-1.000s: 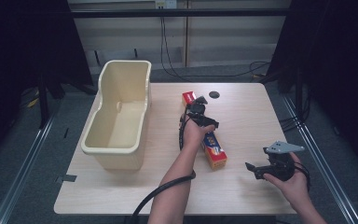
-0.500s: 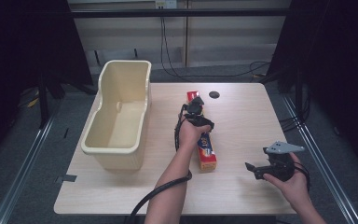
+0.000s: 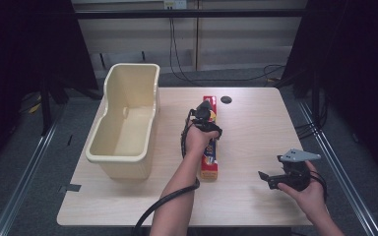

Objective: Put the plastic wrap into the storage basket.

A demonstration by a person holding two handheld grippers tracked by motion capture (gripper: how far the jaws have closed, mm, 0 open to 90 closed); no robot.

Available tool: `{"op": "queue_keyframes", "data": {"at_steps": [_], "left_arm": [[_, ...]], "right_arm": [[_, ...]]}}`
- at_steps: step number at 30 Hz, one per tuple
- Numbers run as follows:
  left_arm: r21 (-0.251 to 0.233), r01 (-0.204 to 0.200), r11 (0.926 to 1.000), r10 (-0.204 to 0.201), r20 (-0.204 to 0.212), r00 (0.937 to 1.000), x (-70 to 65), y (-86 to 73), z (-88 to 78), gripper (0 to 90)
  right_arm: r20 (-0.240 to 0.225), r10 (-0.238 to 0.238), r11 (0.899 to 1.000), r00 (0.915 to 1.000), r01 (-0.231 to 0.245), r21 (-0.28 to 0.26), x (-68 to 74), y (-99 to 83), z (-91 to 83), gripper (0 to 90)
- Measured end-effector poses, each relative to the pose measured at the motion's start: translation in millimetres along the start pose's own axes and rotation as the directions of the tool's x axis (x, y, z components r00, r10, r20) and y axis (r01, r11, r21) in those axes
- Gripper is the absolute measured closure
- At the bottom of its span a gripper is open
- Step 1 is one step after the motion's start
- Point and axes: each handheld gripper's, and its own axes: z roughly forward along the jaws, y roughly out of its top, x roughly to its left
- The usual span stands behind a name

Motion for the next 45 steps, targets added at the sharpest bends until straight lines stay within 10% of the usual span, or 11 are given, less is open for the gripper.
{"op": "queue_keyframes", "data": {"at_steps": [21, 45], "left_arm": [[0.077, -0.104, 0.9916, 0.108, -0.044, 0.9932, 0.0, -2.5, -10.2, 39.6], [0.04, -0.089, 0.9952, 0.092, -0.064, 0.9937, -4.3, 9.3, 6.5, 29.1]], "right_arm": [[-0.017, -0.008, 1.0, 0.9998, 0.008, 0.006, 1.8, 0.5, 1.5, 6.5], [-0.027, -0.022, 1.0, 0.9994, 0.022, 0.0, 3.6, 2.4, 2.1, 7.2]]}}
